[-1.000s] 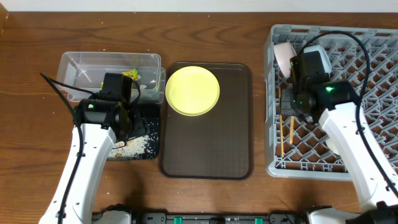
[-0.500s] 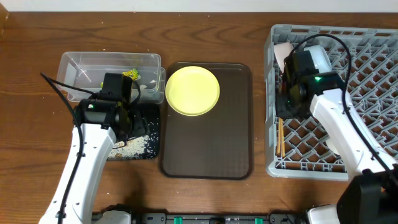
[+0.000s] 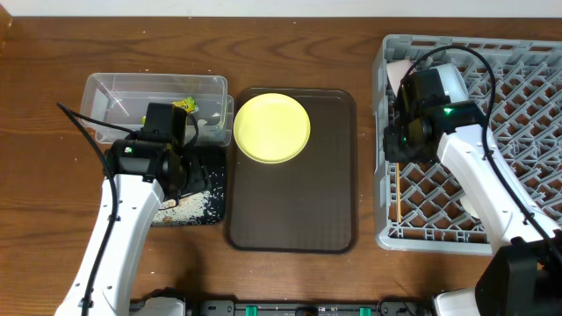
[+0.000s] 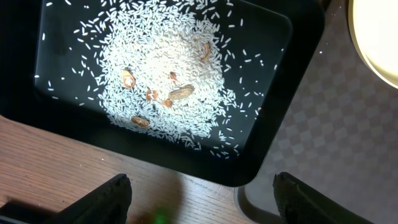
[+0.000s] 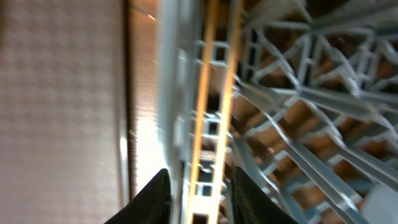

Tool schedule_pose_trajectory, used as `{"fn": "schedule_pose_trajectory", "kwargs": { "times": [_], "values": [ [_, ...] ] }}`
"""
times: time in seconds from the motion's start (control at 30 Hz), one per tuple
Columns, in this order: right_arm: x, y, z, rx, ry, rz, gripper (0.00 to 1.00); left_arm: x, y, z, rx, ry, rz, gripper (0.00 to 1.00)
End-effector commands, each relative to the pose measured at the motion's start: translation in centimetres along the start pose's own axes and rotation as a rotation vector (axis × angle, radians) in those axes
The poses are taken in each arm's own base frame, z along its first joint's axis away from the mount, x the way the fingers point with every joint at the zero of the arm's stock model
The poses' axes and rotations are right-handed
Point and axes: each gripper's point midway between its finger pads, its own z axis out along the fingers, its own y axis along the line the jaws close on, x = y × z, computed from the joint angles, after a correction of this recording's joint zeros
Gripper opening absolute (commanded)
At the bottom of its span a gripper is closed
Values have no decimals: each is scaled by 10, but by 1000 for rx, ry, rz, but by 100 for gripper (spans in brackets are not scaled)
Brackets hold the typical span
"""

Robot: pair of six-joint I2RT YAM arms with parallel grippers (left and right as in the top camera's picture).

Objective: Sort waste into correct bins and load items into the dishwasher rack
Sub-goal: 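Reach the right gripper to the yellow plate and grasp its edge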

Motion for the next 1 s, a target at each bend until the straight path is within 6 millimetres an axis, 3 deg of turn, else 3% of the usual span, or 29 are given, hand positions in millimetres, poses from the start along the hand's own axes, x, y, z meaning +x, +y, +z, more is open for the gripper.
{"fn": "schedule_pose_trajectory", "kwargs": {
  "times": [0.0, 0.23, 0.43, 0.8, 0.97],
  "values": [
    [-18, 30, -15, -146, -73, -25, 34, -3, 0, -5, 6, -19, -18, 76],
    [-57, 90, -29, -277, -274, -121, 47, -3, 0, -5, 6, -19, -18, 76],
    [-71, 122, -20, -266, -349, -164, 51, -3, 0, -5, 6, -19, -18, 76],
    [-62, 174, 69, -262, -278, -182, 54, -3, 0, -5, 6, -19, -18, 76],
    [-56, 187, 103, -264, -251, -138, 52, -3, 1, -5, 6, -19, -18, 76]
  ]
}}
